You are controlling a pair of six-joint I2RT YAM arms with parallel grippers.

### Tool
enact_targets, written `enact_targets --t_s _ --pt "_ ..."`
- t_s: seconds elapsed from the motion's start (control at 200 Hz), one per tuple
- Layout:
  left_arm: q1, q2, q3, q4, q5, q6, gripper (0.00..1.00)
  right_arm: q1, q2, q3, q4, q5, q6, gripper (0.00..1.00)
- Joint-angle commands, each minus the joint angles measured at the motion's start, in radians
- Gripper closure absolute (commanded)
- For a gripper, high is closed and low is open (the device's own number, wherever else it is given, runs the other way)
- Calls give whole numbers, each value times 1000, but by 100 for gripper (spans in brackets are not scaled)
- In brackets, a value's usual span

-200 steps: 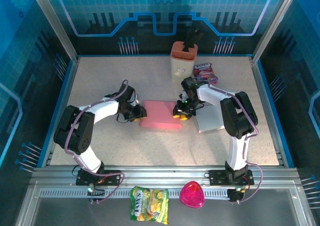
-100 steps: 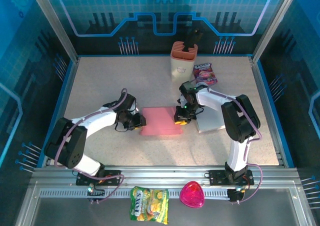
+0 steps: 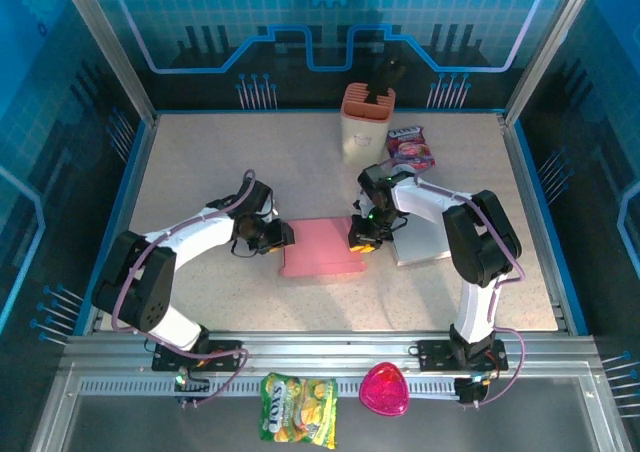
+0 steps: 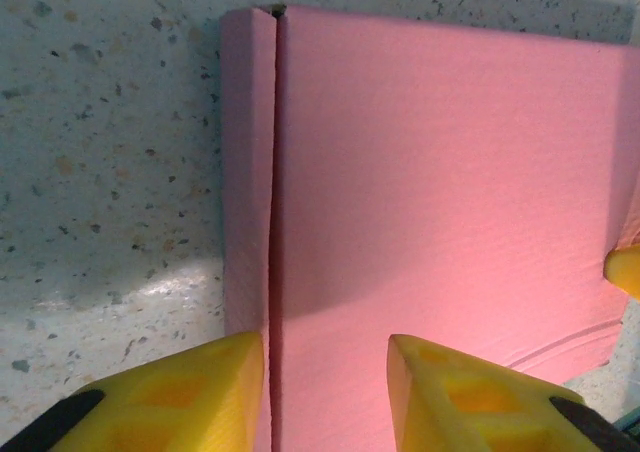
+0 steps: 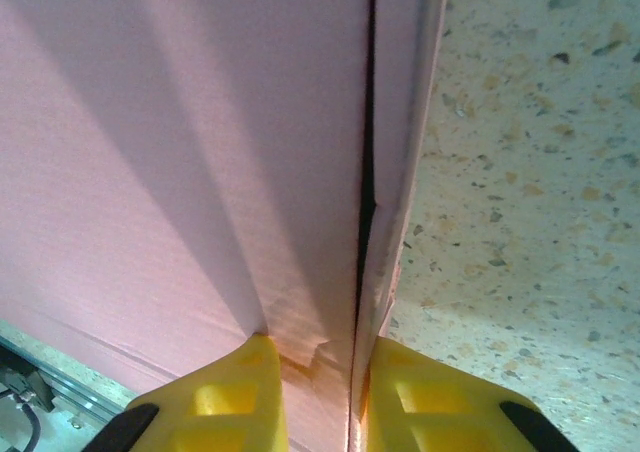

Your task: Fold the paper box

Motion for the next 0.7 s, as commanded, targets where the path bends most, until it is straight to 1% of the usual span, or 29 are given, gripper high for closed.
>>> enact_targets --t_s 0.0,0.075,0.175,0.3,0.695 --pt "6 -2 3 -25 -17 20 62 16 28 0 -56 39 -10 78" --pt "3 5 6 -39 -30 21 62 17 30 -4 -51 31 -7 78" --pt "2 0 -8 -16 -19 13 62 16 30 -10 -43 23 -3 78" --pt "-4 20 -18 7 -2 3 63 16 30 -11 -37 16 -1 78" --pt "-21 47 -31 49 -8 -17 67 16 32 -14 -22 4 9 81"
